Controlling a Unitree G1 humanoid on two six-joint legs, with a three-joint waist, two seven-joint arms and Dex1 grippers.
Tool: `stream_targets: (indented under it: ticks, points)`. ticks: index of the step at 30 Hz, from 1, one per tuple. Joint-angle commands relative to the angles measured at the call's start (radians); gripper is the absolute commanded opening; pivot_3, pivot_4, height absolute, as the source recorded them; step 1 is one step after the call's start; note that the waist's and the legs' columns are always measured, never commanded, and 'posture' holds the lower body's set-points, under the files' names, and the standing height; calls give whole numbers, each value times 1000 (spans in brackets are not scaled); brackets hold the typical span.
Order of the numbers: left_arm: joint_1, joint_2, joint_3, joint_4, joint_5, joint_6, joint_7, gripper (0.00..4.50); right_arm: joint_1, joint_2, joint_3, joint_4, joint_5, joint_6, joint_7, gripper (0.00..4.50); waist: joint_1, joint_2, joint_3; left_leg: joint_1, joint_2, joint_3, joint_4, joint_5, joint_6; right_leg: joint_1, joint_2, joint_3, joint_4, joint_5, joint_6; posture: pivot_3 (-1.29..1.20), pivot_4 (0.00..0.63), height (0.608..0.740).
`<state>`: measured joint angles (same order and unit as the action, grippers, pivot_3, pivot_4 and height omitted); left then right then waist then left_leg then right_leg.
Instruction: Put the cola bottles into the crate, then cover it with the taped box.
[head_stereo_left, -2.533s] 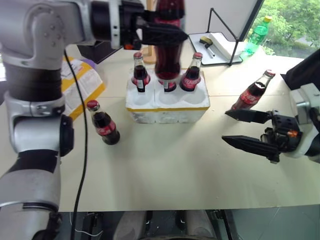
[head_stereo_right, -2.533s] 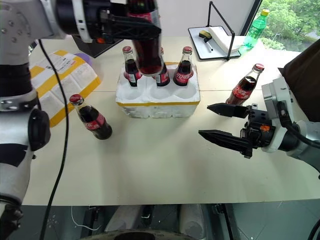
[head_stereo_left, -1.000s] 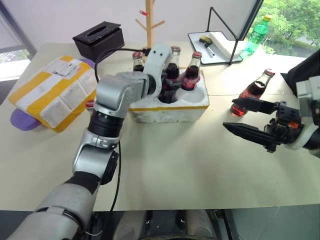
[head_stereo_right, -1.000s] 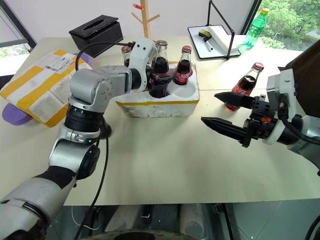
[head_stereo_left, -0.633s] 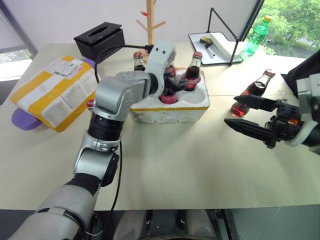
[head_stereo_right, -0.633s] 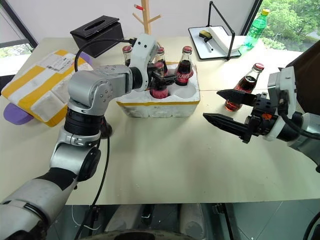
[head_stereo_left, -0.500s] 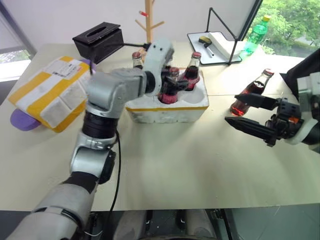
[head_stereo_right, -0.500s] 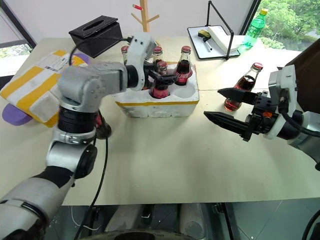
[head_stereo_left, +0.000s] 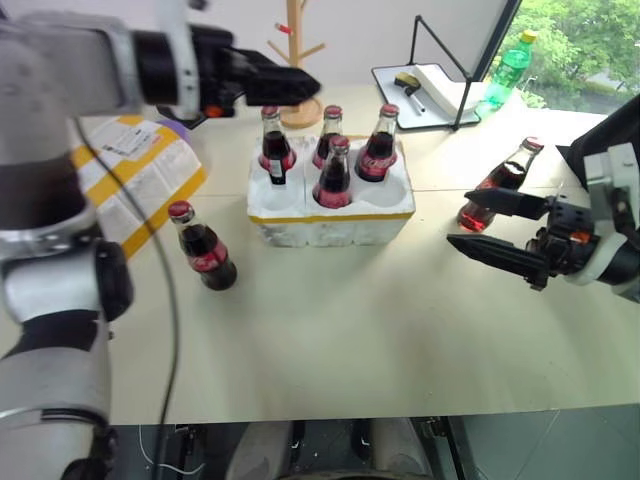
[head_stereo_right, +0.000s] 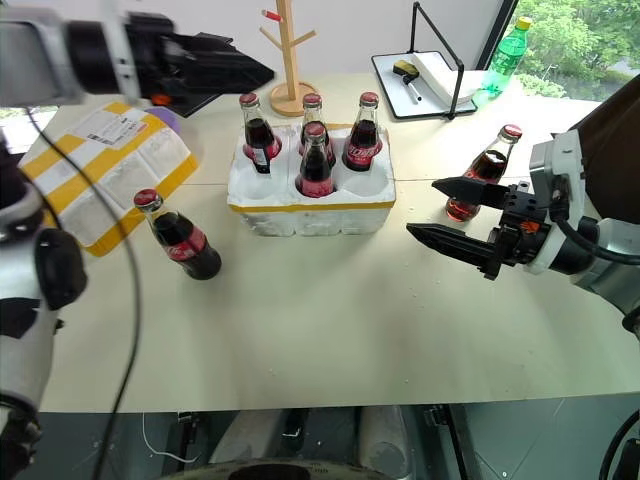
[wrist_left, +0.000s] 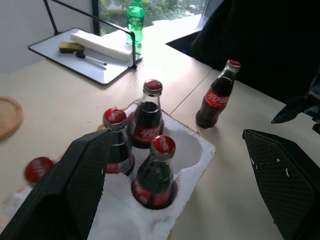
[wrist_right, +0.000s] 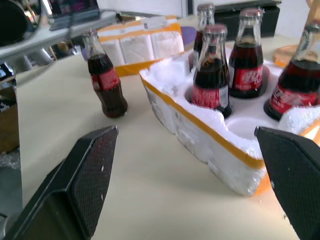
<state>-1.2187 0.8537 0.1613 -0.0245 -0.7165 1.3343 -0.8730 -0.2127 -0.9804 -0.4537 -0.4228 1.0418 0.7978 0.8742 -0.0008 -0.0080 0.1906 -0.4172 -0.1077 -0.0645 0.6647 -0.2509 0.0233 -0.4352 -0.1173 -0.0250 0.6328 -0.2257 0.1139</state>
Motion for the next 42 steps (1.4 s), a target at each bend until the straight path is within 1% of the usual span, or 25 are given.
stream_targets:
  ticks: [1, 4, 8, 10, 14, 16, 19, 23, 27, 33, 35, 42]
  points:
    - [163, 153, 124, 12, -3, -188, -187, 4353, -29, -9, -13, 5, 0, -14, 15, 4500, -5, 0, 0, 1, 1, 0, -1, 0, -1, 0, 0, 1, 0, 0, 0, 0, 150, 736]
    - [332, 231, 212, 0, -16, -255, -258, 4353, -43, -15, -1, 24, -9, -14, 30, 4500, -4, -1, 0, 1, 1, 0, 0, 0, -1, 2, 0, 1, -1, 0, 0, 0, 150, 736]
    - [590, 259, 357, -91, -50, -319, -342, 4353, -81, -17, 25, 57, -26, -11, 45, 4500, 9, -2, 0, 1, 0, 1, 1, -1, 2, 4, -1, 1, -2, 0, 0, 0, 150, 736]
    - [700, 241, 406, -140, -50, -351, -339, 4353, -100, -17, 41, 73, -35, -11, 55, 4500, 15, -2, 0, 2, 1, 1, 1, -2, 3, 4, -1, 1, -3, 0, 0, 0, 150, 736]
    - [910, 197, 460, -220, -7, -451, -329, 4353, -133, -16, 66, 97, -47, -6, 69, 4500, 14, -1, 0, 2, 1, 0, 1, -4, 6, 4, -1, 1, -3, 0, -1, 0, 150, 736]
    - [1015, 167, 473, -260, 23, -509, -317, 4353, -152, -19, 77, 113, -53, -3, 78, 4500, 13, -1, 0, 2, 1, 1, 1, -5, 8, 4, -2, 1, -3, 0, -1, 0, 150, 736]
    - [1107, 123, 471, -304, 47, -582, -287, 4353, -180, -23, 89, 134, -57, 3, 89, 4500, 13, -1, 0, 3, 1, 1, 0, -5, 8, 4, -2, 2, -3, 0, -1, 0, 150, 736]
    - [1184, 74, 436, -328, 94, -673, -246, 4353, -204, -25, 102, 147, -65, 7, 101, 4500, 17, -1, 0, 3, 1, 1, 0, -6, 8, 4, -2, 2, -3, 0, -1, 0, 150, 736]
    - [1220, 17, 359, -315, 175, -794, -189, 4353, -217, -25, 107, 151, -69, 14, 107, 4500, 15, 0, 0, 3, 1, 2, 0, -6, 9, 5, -2, 2, -4, 0, -1, 0, 150, 736]
    - [1194, -38, 254, -296, 211, -857, -132, 4353, -225, -23, 107, 147, -71, 28, 110, 4500, 15, 0, 0, 3, 1, 2, 0, -6, 9, 5, -2, 2, -4, 0, -1, 0, 150, 736]
    - [1175, -58, 211, -274, 228, -875, -112, 4353, -215, -37, 94, 130, -43, 52, 132, 4500, 15, 0, -1, 3, 1, 2, 0, -6, 9, 4, -2, 2, -4, 0, -1, 0, 150, 736]
    - [1126, -85, 143, -223, 243, -902, -82, 4353, -189, -64, 68, 79, -10, 79, 170, 4500, 15, 0, -1, 3, 1, 2, 0, -6, 10, 4, -1, 2, -4, 0, -1, 0, 150, 736]
